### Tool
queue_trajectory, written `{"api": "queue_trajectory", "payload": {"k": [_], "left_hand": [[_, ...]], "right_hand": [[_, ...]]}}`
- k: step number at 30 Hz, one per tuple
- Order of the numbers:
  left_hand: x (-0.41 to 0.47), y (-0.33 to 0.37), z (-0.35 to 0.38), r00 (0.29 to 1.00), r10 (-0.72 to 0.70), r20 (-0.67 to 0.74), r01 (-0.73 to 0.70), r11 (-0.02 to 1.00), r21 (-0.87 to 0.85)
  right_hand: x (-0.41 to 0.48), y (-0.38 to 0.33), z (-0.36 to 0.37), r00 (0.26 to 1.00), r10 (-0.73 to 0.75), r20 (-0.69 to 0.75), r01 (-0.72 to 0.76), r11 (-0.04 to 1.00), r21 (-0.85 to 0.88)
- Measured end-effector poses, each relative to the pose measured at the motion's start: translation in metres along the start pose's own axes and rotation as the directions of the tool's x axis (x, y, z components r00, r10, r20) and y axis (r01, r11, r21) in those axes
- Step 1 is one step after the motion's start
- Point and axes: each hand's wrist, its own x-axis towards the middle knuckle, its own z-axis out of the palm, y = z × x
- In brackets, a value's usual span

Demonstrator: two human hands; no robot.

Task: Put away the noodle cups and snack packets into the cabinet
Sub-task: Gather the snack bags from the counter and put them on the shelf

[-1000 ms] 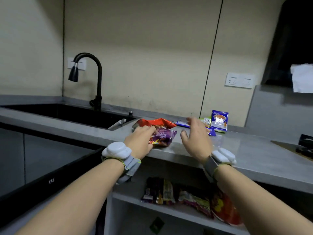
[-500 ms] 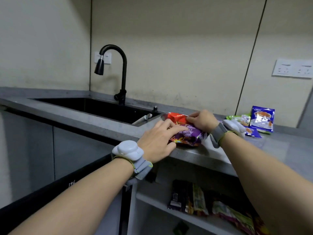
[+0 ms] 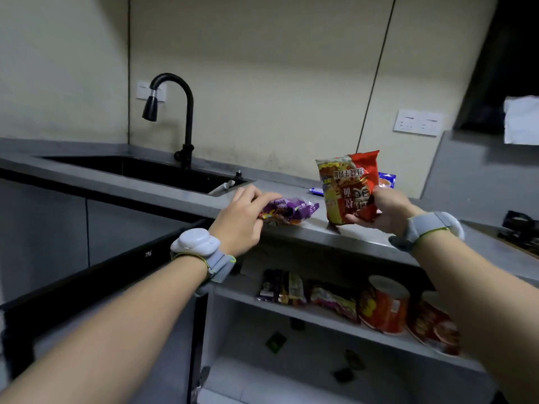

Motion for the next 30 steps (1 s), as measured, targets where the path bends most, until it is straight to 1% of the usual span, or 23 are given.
{"api": "queue_trajectory", "payload": {"k": [1, 2, 3, 4, 6, 8, 10, 11, 13, 14, 16, 18, 20, 22, 24, 28, 30], "left_hand": [[-0.006, 0.01, -0.005, 1.0, 0.003, 0.002, -0.003, 1.0, -0.005], [-0.014, 0.021, -0.009, 1.0, 0.01, 0.011, -0.01, 1.0, -0.015], [-0.023, 0.032, -0.013, 1.0, 0.019, 0.022, -0.019, 0.999, -0.03], [-0.03, 0.041, -0.016, 0.999, 0.022, 0.031, -0.021, 0.999, -0.041], [-0.045, 0.055, -0.017, 0.999, 0.032, 0.036, -0.03, 0.999, -0.043], [-0.064, 0.065, -0.009, 0.998, 0.051, 0.047, -0.05, 0.998, -0.022], [-0.08, 0.064, 0.002, 0.996, 0.049, 0.072, -0.05, 0.999, 0.004], [-0.091, 0.066, 0.011, 0.996, 0.038, 0.086, -0.039, 0.999, 0.006], [-0.11, 0.066, 0.028, 0.991, 0.001, 0.134, -0.001, 1.0, -0.001], [-0.117, 0.064, 0.036, 0.985, -0.004, 0.171, 0.004, 1.0, -0.001], [-0.127, 0.057, 0.053, 0.971, 0.008, 0.24, -0.013, 1.0, 0.018], [-0.129, 0.044, 0.066, 0.959, 0.019, 0.281, -0.03, 0.999, 0.036], [-0.124, 0.025, 0.084, 0.962, 0.003, 0.274, -0.019, 0.998, 0.055], [-0.12, 0.018, 0.092, 0.974, 0.007, 0.227, -0.021, 0.998, 0.062], [-0.107, 0.002, 0.114, 0.981, -0.009, 0.195, -0.009, 0.996, 0.092], [-0.076, -0.029, 0.166, 0.978, -0.025, 0.208, -0.008, 0.987, 0.158], [-0.062, -0.038, 0.195, 0.973, -0.069, 0.221, 0.027, 0.982, 0.187]], "right_hand": [[-0.018, 0.001, -0.01, 0.999, 0.024, 0.032, -0.026, 0.996, 0.09], [-0.035, 0.003, -0.022, 0.999, 0.017, 0.047, -0.025, 0.983, 0.184], [-0.055, 0.005, -0.033, 0.999, -0.007, 0.036, -0.002, 0.971, 0.239], [-0.072, 0.008, -0.042, 0.999, -0.039, 0.011, 0.036, 0.97, 0.241], [-0.103, 0.021, -0.055, 0.989, -0.117, -0.093, 0.13, 0.98, 0.154], [-0.134, 0.043, -0.064, 0.96, -0.231, -0.158, 0.238, 0.971, 0.028], [-0.149, 0.068, -0.064, 0.92, -0.337, -0.198, 0.313, 0.939, -0.144], [-0.156, 0.085, -0.068, 0.893, -0.396, -0.214, 0.343, 0.906, -0.247], [-0.159, 0.119, -0.07, 0.864, -0.454, -0.218, 0.352, 0.854, -0.383], [-0.159, 0.134, -0.071, 0.872, -0.441, -0.213, 0.33, 0.85, -0.411], [-0.15, 0.163, -0.069, 0.893, -0.401, -0.205, 0.282, 0.853, -0.44], [-0.135, 0.183, -0.063, 0.892, -0.403, -0.206, 0.269, 0.838, -0.474], [-0.108, 0.201, -0.053, 0.877, -0.438, -0.198, 0.303, 0.824, -0.479], [-0.094, 0.21, -0.048, 0.854, -0.482, -0.194, 0.333, 0.794, -0.508], [-0.061, 0.223, -0.034, 0.839, -0.513, -0.181, 0.357, 0.771, -0.528], [0.01, 0.24, -0.014, 0.859, -0.497, -0.128, 0.357, 0.758, -0.547], [0.044, 0.25, -0.01, 0.868, -0.483, -0.111, 0.348, 0.754, -0.556]]}}
